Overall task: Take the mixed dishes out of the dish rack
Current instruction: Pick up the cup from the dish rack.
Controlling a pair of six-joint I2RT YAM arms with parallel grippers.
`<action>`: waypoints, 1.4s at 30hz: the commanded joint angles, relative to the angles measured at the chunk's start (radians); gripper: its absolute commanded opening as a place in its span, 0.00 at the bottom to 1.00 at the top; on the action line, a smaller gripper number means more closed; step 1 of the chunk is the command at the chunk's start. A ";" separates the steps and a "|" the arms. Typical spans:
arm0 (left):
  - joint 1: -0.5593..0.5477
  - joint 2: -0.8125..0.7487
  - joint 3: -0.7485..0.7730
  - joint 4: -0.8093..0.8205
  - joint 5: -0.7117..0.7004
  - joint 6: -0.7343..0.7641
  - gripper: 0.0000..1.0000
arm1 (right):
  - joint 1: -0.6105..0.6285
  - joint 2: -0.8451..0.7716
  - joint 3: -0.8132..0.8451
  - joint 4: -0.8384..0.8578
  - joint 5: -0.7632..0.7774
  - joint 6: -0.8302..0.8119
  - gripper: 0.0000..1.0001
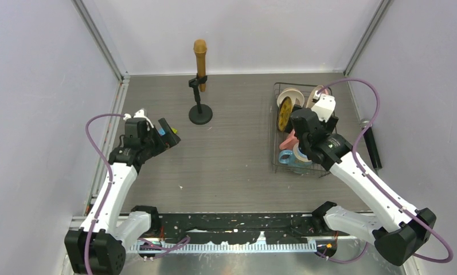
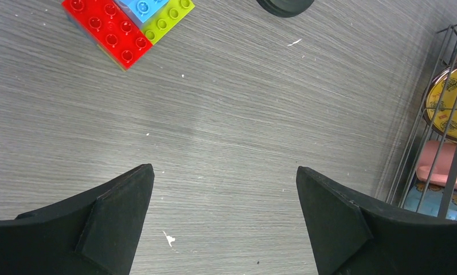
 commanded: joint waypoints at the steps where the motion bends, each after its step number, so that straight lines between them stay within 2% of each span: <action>1: 0.003 0.002 -0.026 0.084 0.038 0.002 0.99 | -0.011 0.005 0.084 -0.212 -0.086 0.091 0.96; 4: 0.003 0.017 -0.025 0.085 0.038 0.004 0.99 | -0.016 0.020 0.114 -0.378 -0.084 0.181 0.97; 6: 0.003 0.030 -0.023 0.088 0.047 0.003 0.99 | -0.026 0.018 0.102 -0.417 -0.102 0.249 0.99; 10: 0.003 0.057 -0.025 0.107 0.062 0.002 0.99 | -0.037 0.022 0.071 -0.423 -0.159 0.358 0.99; 21: 0.003 0.072 -0.030 0.100 0.066 0.009 0.99 | -0.048 0.061 0.050 -0.435 -0.108 0.563 0.99; 42: 0.002 0.068 -0.042 0.120 0.089 0.008 0.99 | -0.130 0.167 -0.017 -0.393 -0.220 0.529 0.99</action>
